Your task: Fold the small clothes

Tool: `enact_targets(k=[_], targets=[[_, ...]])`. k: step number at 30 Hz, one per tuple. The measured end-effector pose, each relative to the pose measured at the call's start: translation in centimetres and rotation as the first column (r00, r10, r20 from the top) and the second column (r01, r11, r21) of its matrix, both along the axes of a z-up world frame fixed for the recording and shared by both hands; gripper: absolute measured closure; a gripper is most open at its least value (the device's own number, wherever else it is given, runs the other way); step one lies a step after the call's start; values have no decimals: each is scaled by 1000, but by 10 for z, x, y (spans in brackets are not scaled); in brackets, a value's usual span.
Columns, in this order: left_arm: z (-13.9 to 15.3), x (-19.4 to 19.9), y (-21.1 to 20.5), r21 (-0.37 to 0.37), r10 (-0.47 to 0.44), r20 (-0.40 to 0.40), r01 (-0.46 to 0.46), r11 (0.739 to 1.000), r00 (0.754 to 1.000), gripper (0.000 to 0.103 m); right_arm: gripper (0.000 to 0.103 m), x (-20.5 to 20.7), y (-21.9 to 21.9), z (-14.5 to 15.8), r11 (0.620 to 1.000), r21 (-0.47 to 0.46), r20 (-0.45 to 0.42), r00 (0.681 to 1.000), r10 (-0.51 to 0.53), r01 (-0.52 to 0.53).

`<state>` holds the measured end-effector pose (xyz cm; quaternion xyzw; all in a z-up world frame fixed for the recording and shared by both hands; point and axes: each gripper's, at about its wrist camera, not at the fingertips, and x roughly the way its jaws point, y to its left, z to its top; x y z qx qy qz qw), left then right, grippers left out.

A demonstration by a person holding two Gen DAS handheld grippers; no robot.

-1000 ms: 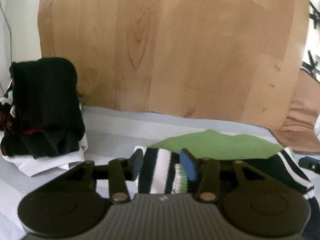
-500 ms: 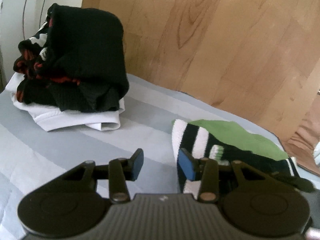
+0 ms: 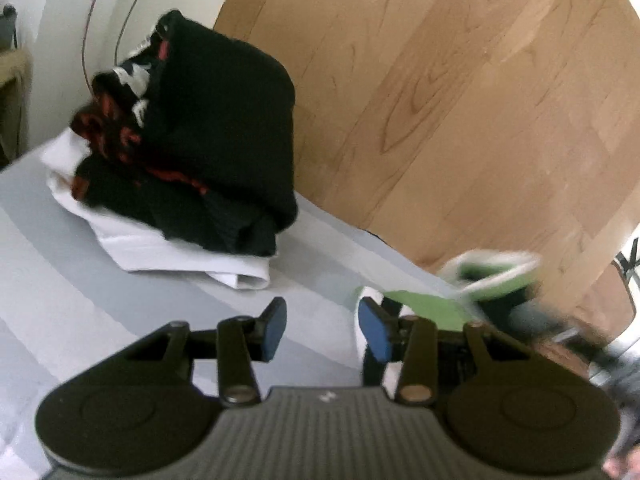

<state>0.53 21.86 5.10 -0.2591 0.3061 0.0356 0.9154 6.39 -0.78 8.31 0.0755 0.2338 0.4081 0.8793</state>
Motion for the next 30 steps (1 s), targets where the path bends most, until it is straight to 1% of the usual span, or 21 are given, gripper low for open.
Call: enact_targets(k=[1,3,4,6,8,9,10,12,13,15,16,18,19,21,23,24,26,27,28,29,30], targets=[[-1,0,-2,11,-6,-9,6,1000,1000,61,88,4,9,-16,999,-28,-53,998,21,-22],[-4,3,-9,33,-33,-34,34,999,999,60,88,9,15,-48,991,-116,-150,987,51,-68],[-6,5,-14,43,-47,-42,49,998,998,58,88,10,7,-54,990,-132,-152,988,39,-59],[-13,9,-19,62,-77,-54,80,995,996,52,85,15,-24,-46,993,-115,-110,994,-9,-4],[-21,18,-24,71,-89,-73,95,993,993,51,72,26,-63,-31,990,-110,-54,994,-92,86],[-25,24,-26,68,-96,-83,102,992,992,51,56,33,-79,-26,982,-125,-24,989,-143,139],[-30,30,-27,63,-99,-97,106,992,990,51,45,39,-96,-25,971,-146,-3,982,-190,188],[-37,40,-31,58,-101,-120,108,992,988,52,45,57,-119,-29,946,-214,-18,967,-253,244],[-39,44,-34,61,-106,-126,114,992,986,55,45,65,-126,-34,937,-244,-40,963,-268,250],[-42,45,-41,81,-118,-130,130,988,984,55,45,72,-134,-45,931,-291,-67,966,-249,220],[-43,46,-45,97,-119,-132,132,986,984,55,45,73,-133,-48,929,-314,-61,973,-224,194],[-44,48,-50,123,-117,-137,134,983,984,55,45,73,-125,-48,923,-356,-11,987,-159,145],[-43,50,-52,129,-115,-137,133,983,984,56,45,76,-122,-45,926,-360,-1,992,-125,117],[-44,52,-54,131,-110,-133,128,983,985,58,45,87,-111,-40,937,-347,-35,999,-40,25],[-44,51,-56,132,-103,-125,119,984,987,59,45,95,-95,-42,936,-350,-45,999,30,-44],[-47,52,-58,137,-97,-122,114,984,988,60,45,97,-87,-44,930,-361,-52,997,57,-72],[-49,51,-62,155,-88,-118,106,982,989,62,52,100,-77,-56,909,-399,-82,992,92,-117],[-48,50,-64,164,-91,-112,109,980,990,65,73,93,-79,-55,917,-381,-67,993,99,-118],[-47,50,-67,165,-104,-108,121,979,989,77,87,87,-82,-54,918,-373,-68,991,114,-131],[-45,51,-70,162,-124,-104,139,977,987,85,91,81,-84,-53,913,-392,-47,994,103,-113],[-41,51,-74,177,-131,-99,147,973,986,85,95,74,-87,-51,905,-413,-35,995,97,-103]])
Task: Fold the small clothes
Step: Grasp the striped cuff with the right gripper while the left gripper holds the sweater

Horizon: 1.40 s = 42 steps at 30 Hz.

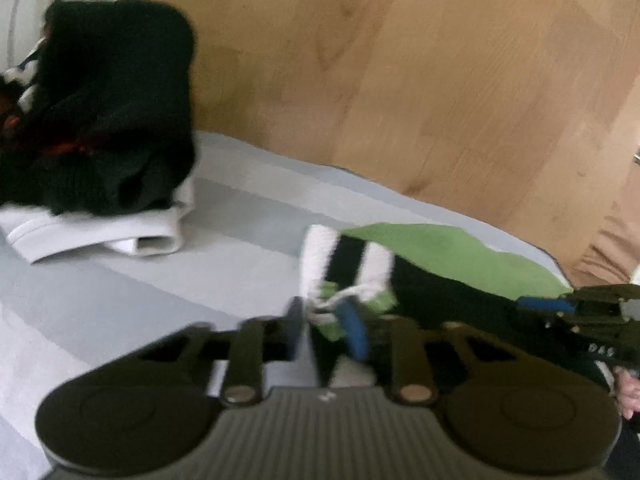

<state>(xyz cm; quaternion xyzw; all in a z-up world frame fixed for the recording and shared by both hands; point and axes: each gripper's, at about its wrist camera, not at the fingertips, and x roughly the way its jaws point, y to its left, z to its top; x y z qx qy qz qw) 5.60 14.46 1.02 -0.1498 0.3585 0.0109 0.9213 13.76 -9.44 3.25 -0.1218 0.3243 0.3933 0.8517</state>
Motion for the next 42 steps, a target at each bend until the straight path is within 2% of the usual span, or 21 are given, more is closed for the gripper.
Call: enact_targets(k=[3,5,8,10,12,13,15,16,17,19,20,21,22,27,29,30,33,34,35,38,42], targets=[[10,5,-17,52,-30,24,29,998,999,91,95,-10,-14,4,999,-41,38,999,-30,32],[7,12,-29,131,-15,-8,16,991,1000,96,95,-8,-16,2,996,-64,65,996,-55,59],[-3,16,-32,210,41,-40,-31,977,998,93,91,-6,-16,0,996,-33,63,995,-78,81],[2,11,-25,184,31,-44,-22,983,999,91,84,-3,-30,7,996,40,49,996,-76,74],[12,8,-13,158,30,-21,-26,987,999,91,73,5,-60,17,983,112,57,986,-155,148],[17,8,-9,156,37,-6,-35,987,999,88,67,8,-79,19,969,138,52,975,-214,205],[25,8,-2,137,41,22,-44,990,999,69,57,14,-115,16,937,160,21,948,-319,312],[27,10,-1,119,30,32,-34,992,999,52,50,13,-129,12,921,169,6,934,-357,351],[26,13,-3,107,14,38,-18,994,999,46,46,11,-143,6,906,180,-17,922,-388,384],[20,21,-14,123,-29,26,26,992,999,46,43,7,-157,-6,887,201,-76,909,-409,416],[14,26,-20,143,-43,13,41,989,999,50,43,5,-160,-12,882,212,-106,907,-408,421],[8,29,-27,159,-50,-4,50,986,999,52,61,3,-157,-18,878,217,-115,904,-411,427],[-1,33,-31,169,-53,-28,57,984,998,62,90,0,-155,-21,871,220,-98,899,-427,438],[-7,30,-44,261,-70,10,65,963,998,66,92,-5,-170,-28,828,174,-11,842,-539,532],[-6,31,-49,313,-75,4,70,947,997,59,88,-3,-181,-29,822,220,-74,849,-523,525],[-3,32,-51,327,-82,-4,78,942,997,59,80,-1,-181,-25,830,221,-85,858,-507,512],[18,30,-40,340,-121,34,102,935,992,51,63,-3,-183,4,832,267,17,860,-509,487],[26,29,-36,354,-119,59,90,931,991,43,62,3,-180,14,837,293,31,870,-491,462],[31,33,-33,359,-110,69,78,930,992,41,61,13,-174,20,848,301,15,887,-461,436],[28,58,-27,316,-129,10,119,941,992,33,56,56,-131,20,904,240,-64,935,-350,355],[-3,84,-14,206,-98,-114,121,971,989,34,52,97,-82,-8,942,115,-151,943,-296,314]])
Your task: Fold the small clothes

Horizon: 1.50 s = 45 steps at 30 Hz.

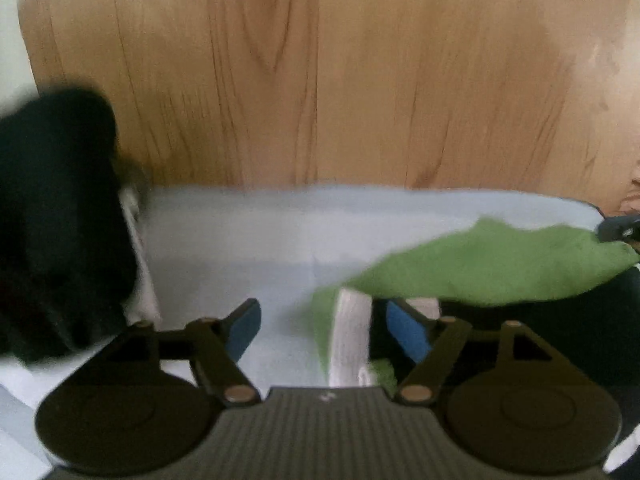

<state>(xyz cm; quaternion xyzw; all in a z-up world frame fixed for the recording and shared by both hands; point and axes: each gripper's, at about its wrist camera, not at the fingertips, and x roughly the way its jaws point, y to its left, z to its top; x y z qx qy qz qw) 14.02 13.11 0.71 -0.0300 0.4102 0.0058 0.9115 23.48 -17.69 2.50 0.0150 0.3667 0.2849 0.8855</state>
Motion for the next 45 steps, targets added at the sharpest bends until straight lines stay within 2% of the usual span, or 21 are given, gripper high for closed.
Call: enact_targets(k=[2,3,4,5,8,13,18,21,24,26,27,30,32,35,38,40,41,42,43,44,45], targets=[[-3,0,4,-47,5,25,-4,999,1000,41,52,5,14,-8,1000,-17,-17,1000,21,-21],[-2,0,4,-49,0,36,2,999,999,51,66,3,20,-10,999,-35,2,999,38,-38],[-2,0,3,-59,-17,47,20,998,999,78,84,1,24,-9,997,-46,13,998,56,-55],[0,-1,2,-63,-20,59,24,998,998,90,89,-2,25,-6,997,-52,20,998,57,-56],[9,-7,-2,-35,-13,81,16,999,997,93,91,-23,22,9,997,-65,83,995,50,-45],[40,-46,-2,-54,-16,196,27,998,980,94,91,-87,-3,57,996,57,197,979,50,-62],[71,-133,-3,-65,-54,357,82,994,933,94,91,-204,-26,90,990,32,351,929,115,-135],[73,-200,0,-88,-64,426,111,990,902,93,91,-277,-39,84,987,0,396,907,145,-158],[63,-262,4,-100,-71,426,125,987,902,74,89,-344,-52,53,987,-67,401,902,160,-145],[50,-298,11,-140,-78,397,144,980,915,33,86,-383,-58,21,979,-130,367,910,194,-156],[44,-314,16,-164,-84,383,157,974,920,28,82,-397,-62,10,976,-154,354,914,199,-153],[31,-340,39,-240,-38,333,124,963,942,22,60,-419,-85,-10,990,-105,314,941,124,-95],[28,-336,59,-325,23,283,73,943,959,14,57,-420,-103,-8,999,3,311,949,43,-46],[27,-319,77,-442,89,231,23,897,969,14,46,-407,-125,4,986,150,314,942,-120,75],[29,-292,70,-459,85,202,17,888,976,14,40,-380,-137,-1,947,248,244,933,-265,204],[25,-277,56,-429,64,185,22,903,981,21,40,-361,-137,-11,926,270,182,930,-320,266],[23,-271,47,-416,45,175,33,909,983,35,40,-352,-134,-14,921,272,157,931,-330,281],[21,-264,38,-400,19,164,49,915,986,46,49,-344,-128,-19,922,268,135,936,-324,280],[17,-258,30,-380,-1,147,57,923,989,71,86,-338,-122,-24,929,260,120,946,-303,264],[14,-253,23,-350,-10,121,52,935,993,88,94,-337,-116,-28,938,234,110,951,-288,257],[9,-250,16,-307,-11,103,42,951,995,90,95,-333,-107,-33,947,173,110,950,-292,271]])
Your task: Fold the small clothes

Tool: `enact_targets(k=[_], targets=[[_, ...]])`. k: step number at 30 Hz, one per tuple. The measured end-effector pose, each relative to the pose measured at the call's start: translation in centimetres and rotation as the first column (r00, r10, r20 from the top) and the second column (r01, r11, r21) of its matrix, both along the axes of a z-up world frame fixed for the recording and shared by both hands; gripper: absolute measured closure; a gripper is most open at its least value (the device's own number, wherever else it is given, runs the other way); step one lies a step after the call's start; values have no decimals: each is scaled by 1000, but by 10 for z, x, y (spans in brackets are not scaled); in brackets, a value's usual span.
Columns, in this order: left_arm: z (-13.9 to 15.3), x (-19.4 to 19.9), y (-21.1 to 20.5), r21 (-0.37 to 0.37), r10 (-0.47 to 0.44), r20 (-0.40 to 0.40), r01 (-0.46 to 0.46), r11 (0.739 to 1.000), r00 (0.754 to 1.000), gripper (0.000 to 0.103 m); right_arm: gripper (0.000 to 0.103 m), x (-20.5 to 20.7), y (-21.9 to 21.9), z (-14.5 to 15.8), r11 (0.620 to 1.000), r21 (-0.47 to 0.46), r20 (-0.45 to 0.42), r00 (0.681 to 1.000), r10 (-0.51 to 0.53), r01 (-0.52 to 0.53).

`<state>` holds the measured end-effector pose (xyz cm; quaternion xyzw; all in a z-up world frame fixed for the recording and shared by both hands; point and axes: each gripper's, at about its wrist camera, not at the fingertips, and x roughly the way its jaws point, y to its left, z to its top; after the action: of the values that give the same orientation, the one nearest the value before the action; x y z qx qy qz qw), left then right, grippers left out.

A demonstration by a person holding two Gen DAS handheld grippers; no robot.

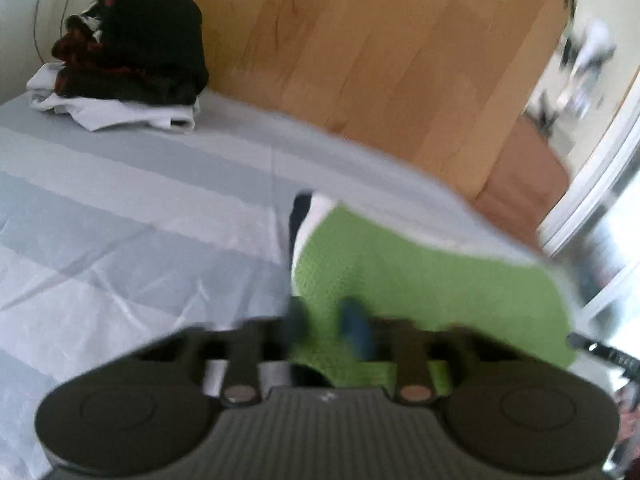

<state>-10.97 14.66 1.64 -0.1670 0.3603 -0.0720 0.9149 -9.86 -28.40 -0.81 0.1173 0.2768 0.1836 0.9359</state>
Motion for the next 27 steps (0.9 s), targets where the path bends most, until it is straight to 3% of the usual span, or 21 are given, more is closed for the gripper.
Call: enact_targets(k=[2,7,9,10,12,15,22,27], targets=[[-2,1,-11,82,-1,18,0,997,1000,91,95,2,9,-12,997,-77,13,999,-31,32],[0,-3,-21,150,0,32,-4,989,1000,87,90,-8,-1,-14,999,-1,-8,999,-53,53],[2,-7,-24,159,8,31,-13,987,999,76,89,-19,-6,-10,998,24,-26,998,-65,65],[3,-11,-24,164,10,21,-13,986,1000,64,89,-27,-9,-9,997,44,-29,997,-65,67],[3,-19,-19,154,-3,5,2,988,1000,61,84,-47,-19,-7,994,99,-32,998,-47,50],[5,-40,-9,112,-46,-30,49,992,998,61,64,-76,-35,-8,988,154,-47,999,-26,33],[14,-103,8,-9,-131,-20,131,991,991,48,64,-107,-56,-21,970,236,-117,993,-29,56],[10,-133,3,-31,-150,-39,149,988,988,43,64,-107,-46,-23,972,236,-116,993,19,9]])
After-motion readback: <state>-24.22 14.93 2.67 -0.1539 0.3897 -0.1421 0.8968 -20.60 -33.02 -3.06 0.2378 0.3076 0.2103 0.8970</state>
